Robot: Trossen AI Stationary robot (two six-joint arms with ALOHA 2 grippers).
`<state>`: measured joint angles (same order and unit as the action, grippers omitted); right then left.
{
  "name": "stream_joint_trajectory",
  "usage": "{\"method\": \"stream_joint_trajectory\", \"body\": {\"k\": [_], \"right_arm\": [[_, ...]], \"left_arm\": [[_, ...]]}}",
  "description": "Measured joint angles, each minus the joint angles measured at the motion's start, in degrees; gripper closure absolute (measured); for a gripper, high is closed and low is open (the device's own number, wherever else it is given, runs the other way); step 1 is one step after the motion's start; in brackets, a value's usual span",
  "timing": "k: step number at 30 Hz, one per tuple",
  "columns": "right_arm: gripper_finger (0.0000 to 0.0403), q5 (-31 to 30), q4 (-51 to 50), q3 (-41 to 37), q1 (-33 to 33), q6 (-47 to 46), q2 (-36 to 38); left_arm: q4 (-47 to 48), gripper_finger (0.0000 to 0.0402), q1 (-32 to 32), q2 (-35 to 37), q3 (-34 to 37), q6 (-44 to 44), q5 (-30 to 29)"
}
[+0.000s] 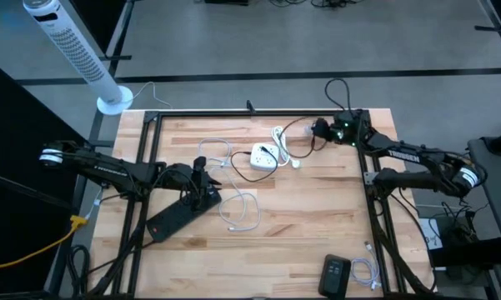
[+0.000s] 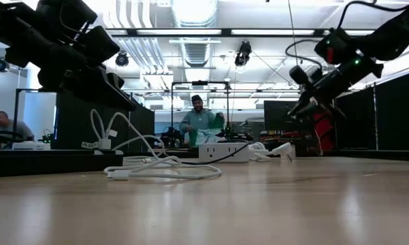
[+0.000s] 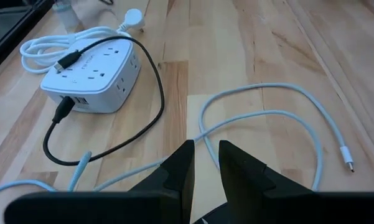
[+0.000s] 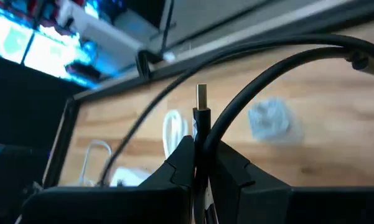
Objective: Insert USB
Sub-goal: Insert the black charger cable into the white charger adapter
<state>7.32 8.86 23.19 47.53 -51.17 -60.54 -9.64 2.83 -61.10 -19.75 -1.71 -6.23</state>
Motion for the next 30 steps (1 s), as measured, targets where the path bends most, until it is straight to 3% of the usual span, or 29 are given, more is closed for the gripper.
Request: {"method": "stream_joint_trajectory", "body": {"k": [7,11,16,22,30], "right_arm": [[0.0386,-5.6,-3.3,0.1,0.0,3.2,2.5],[0.0386,-5.3,-5.1,0.1,-3.0,12.0,2.1],[0.0386,-10.6,-7.5,0.8,-4.4,17.9,2.2],[0.0386,-12.6,-21.4,9.1,-6.2,26.0,-2.4],[0.0386,-14.9,-40.4,23.7,-6.3,46.5,-13.7]], "left_arm": [[0.3,0.0338,0.1,0.0,0.0,0.8,0.0],[0.3,0.0338,0.1,0.0,0.0,0.8,0.0],[0.0,0.0338,0.1,0.0,0.0,0.7,0.0],[-0.5,0.0338,0.1,0.0,-2.2,-1.8,-0.3],[-0.3,0.0338,0.0,0.0,-8.0,-5.8,-0.8]]}}
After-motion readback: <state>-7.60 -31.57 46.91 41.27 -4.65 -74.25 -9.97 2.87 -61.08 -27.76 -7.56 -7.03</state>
